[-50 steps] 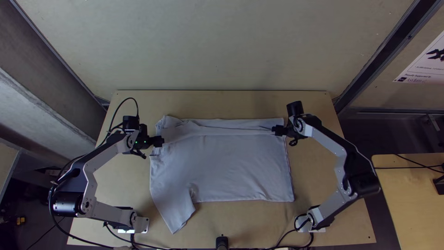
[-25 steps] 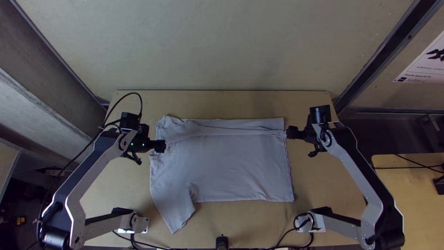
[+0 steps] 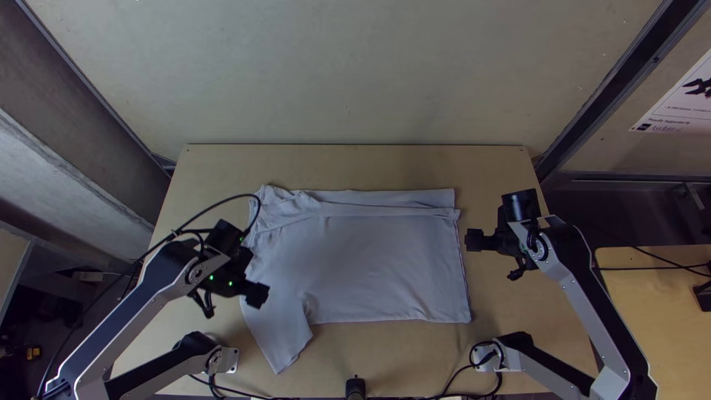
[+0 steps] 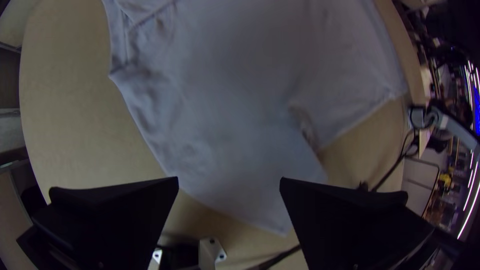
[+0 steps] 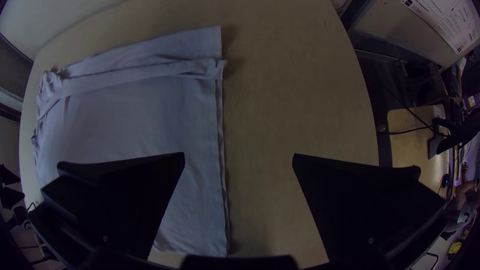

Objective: Fold the t-shirt

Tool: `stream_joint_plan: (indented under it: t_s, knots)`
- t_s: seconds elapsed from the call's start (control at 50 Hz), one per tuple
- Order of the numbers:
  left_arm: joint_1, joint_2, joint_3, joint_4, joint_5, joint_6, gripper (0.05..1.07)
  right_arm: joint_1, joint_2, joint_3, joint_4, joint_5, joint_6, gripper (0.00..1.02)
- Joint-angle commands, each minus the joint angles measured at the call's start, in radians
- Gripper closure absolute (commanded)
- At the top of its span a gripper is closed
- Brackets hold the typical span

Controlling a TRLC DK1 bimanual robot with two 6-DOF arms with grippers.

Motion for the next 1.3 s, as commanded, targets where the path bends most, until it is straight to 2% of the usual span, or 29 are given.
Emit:
stream_joint_plan:
  t_s: [0.0, 0.34, 0.44, 0.7, 0.88, 1.08, 1.14, 1.2, 1.28]
  knots:
    - [-0.059, -0.039, -0.056, -0.067, 0.003, -0.046, 0.1, 0.009, -0.026, -0.032, -0.025, -0.009, -0.011, 0.03]
    - [-0.132, -0.054, -0.22, -0.076, 0.033, -0.155, 0.1, 0.011, -0.042, -0.08, -0.046, -0.041, -0.009, 0.03]
    - [-0.137, -0.045, -0.238, -0.04, 0.047, -0.216, 0.1, 0.014, -0.043, -0.094, -0.072, -0.086, -0.009, 0.04]
    - [-0.186, 0.052, -0.284, 0.041, 0.063, -0.238, 0.11, 0.023, -0.083, -0.179, -0.106, -0.132, -0.014, 0.04]
    - [-0.243, 0.112, -0.316, 0.078, 0.063, -0.241, 0.11, 0.02, -0.097, -0.21, -0.106, -0.132, -0.035, 0.04]
    - [-0.333, 0.19, -0.347, 0.147, 0.055, -0.298, 0.11, 0.021, -0.103, -0.236, -0.106, -0.132, -0.038, 0.04]
    - [-0.339, 0.207, -0.346, 0.148, 0.055, -0.298, 0.2, 0.02, -0.114, -0.245, -0.106, -0.132, -0.044, 0.07]
    - [-0.344, 0.221, -0.344, 0.165, 0.053, -0.299, 0.25, 0.018, -0.126, -0.258, -0.106, -0.132, -0.055, 0.07]
    - [-0.361, 0.244, -0.341, 0.182, 0.053, -0.301, 0.38, 0.012, -0.14, -0.287, -0.108, -0.132, -0.071, 0.09]
